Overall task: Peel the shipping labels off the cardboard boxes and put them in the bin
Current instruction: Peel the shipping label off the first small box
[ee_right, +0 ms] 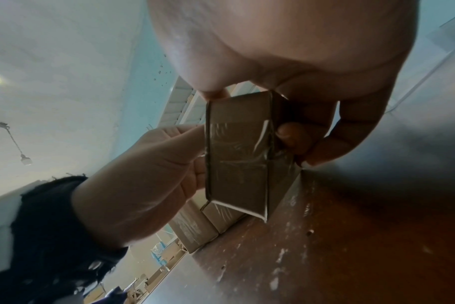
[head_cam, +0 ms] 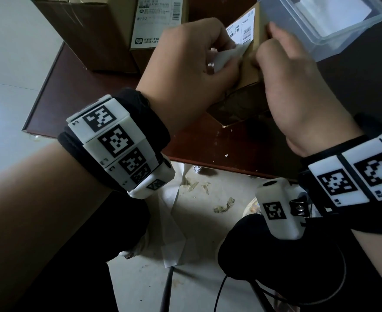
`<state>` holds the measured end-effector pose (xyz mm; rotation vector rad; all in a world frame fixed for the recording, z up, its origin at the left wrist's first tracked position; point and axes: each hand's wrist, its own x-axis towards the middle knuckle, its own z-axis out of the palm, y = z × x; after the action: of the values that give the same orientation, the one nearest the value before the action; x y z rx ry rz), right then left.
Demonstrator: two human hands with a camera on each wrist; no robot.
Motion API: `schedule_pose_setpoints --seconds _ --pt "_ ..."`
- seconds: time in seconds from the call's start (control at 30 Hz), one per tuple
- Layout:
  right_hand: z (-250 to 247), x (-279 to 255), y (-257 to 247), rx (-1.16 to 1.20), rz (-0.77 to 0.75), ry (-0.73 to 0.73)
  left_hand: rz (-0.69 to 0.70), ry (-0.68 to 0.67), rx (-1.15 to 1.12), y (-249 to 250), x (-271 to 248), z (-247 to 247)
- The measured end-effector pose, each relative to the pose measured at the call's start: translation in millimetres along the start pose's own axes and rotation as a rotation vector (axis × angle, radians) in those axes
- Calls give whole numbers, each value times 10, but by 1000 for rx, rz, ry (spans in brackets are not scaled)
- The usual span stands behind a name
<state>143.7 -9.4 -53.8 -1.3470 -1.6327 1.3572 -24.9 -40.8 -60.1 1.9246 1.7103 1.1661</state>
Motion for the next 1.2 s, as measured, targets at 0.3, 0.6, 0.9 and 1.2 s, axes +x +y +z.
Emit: schedule_pose_setpoints --seconds 0.3,0.6,0.9,1.2 --pt "7 -38 -30 -13 -16 15 62 31 -15 29 -7 -41" --pt "21 -69 -44 -24 -28 16 49 -10 19 84 -5 -70" --pt "19 -68 -43 -27 -30 17 80 6 35 67 0 -64" --pt "24 -70 -34 -32 -23 6 94 18 32 71 -2 -55"
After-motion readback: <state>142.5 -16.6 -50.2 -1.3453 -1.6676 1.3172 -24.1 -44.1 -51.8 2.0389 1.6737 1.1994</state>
